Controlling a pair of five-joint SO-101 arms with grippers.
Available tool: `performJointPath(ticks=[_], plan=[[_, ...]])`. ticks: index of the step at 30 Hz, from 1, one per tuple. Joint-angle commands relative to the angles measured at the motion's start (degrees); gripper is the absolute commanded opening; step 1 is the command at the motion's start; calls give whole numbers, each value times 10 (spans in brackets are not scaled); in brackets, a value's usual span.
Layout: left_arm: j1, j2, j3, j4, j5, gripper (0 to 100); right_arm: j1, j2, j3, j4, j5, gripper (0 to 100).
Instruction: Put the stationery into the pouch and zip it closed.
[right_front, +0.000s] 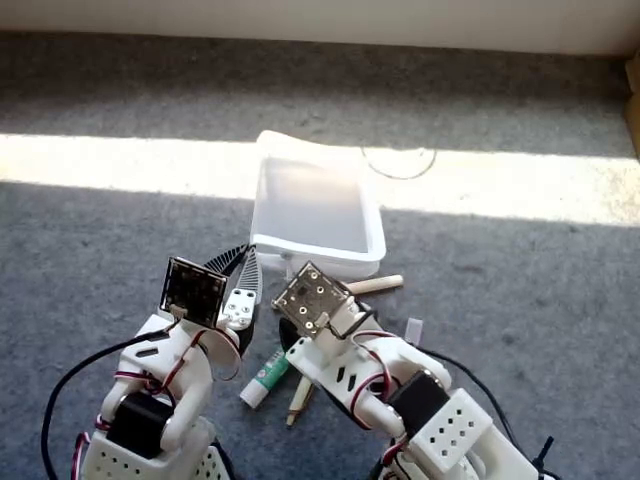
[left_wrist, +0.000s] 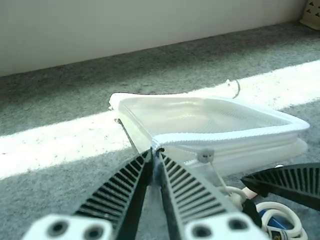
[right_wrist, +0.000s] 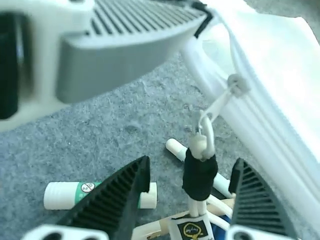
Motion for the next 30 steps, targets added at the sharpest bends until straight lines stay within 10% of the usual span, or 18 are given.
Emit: performJointPath(ticks=[1,30], plan=[[-3,-4,-10,-14,-3,20,-4,29,-38,-25,-4,245],[-4,-4,-10,-14,-3,20,44,27,-46,65,35,7]])
